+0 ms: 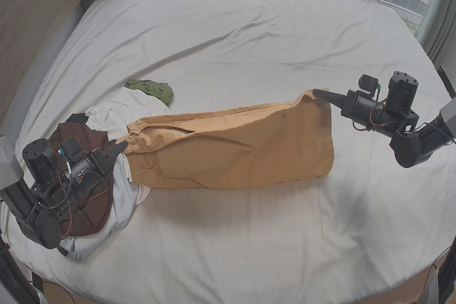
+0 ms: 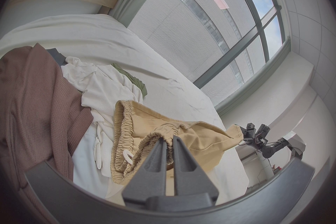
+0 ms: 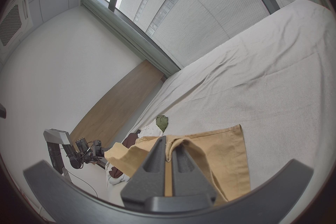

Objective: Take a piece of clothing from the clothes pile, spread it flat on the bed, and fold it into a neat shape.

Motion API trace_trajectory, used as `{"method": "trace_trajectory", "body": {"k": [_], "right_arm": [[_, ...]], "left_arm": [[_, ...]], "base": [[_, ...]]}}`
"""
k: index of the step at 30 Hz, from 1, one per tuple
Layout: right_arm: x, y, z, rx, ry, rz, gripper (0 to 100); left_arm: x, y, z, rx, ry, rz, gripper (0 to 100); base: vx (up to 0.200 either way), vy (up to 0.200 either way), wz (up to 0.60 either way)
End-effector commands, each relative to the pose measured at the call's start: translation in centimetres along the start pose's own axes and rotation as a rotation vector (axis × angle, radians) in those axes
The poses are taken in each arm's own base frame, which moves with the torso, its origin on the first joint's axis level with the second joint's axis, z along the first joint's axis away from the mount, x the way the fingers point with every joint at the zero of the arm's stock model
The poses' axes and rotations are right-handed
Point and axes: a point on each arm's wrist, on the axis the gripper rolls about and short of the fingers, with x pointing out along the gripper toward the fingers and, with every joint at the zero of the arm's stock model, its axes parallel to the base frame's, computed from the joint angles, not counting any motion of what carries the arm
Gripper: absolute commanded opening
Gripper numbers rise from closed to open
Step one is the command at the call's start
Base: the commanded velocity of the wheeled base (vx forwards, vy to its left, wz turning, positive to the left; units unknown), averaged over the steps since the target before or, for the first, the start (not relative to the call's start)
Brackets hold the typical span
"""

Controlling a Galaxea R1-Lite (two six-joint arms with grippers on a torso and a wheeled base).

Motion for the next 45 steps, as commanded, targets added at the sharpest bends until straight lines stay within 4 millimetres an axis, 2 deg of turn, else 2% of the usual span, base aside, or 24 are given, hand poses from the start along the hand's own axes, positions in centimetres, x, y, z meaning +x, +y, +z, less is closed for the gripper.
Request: {"method": "trace_trajectory", "body": {"k": [1,13,22,38,39,41,42,45], "right_arm": [[1.5,-1.3,0.3,0.009,0.009,-0.003,0],[4.7,-4.9,-0.4,-0.003,-0.027,-0.043,0],[5.2,-6.1,-0.2,-0.006,-0.045,-0.074,0],[5.1,-6.7,-0.2,-0.008,-0.05,-0.083,0],[5.1,-6.8,-0.2,-0.008,-0.05,-0.085,0],[5.1,-6.8,-0.2,-0.008,-0.05,-0.085,0],[5.2,-6.7,0.0,-0.013,-0.057,-0.08,100],[5.5,-6.6,0.5,-0.026,-0.088,-0.098,100]], "left_arm": [[0.8,0.5,0.3,-0.025,-0.037,0.031,0],[3.1,2.3,-0.4,-0.038,-0.083,0.124,0],[4.3,2.9,-0.7,-0.059,-0.09,0.131,0],[5.1,2.9,-0.9,-0.056,-0.096,0.127,0],[5.1,2.9,-0.9,-0.061,-0.096,0.126,100],[5.1,2.9,-0.9,-0.062,-0.096,0.126,100],[5.2,2.9,-0.8,-0.065,-0.102,0.124,100],[5.4,2.9,-0.3,-0.059,-0.133,0.133,100]], "base": [[0.0,0.0,0.0],[0.0,0.0,0.0],[0.0,0.0,0.0],[0.0,0.0,0.0],[0.0,0.0,0.0],[0.0,0.0,0.0],[0.0,0.0,0.0],[0.0,0.0,0.0]]}}
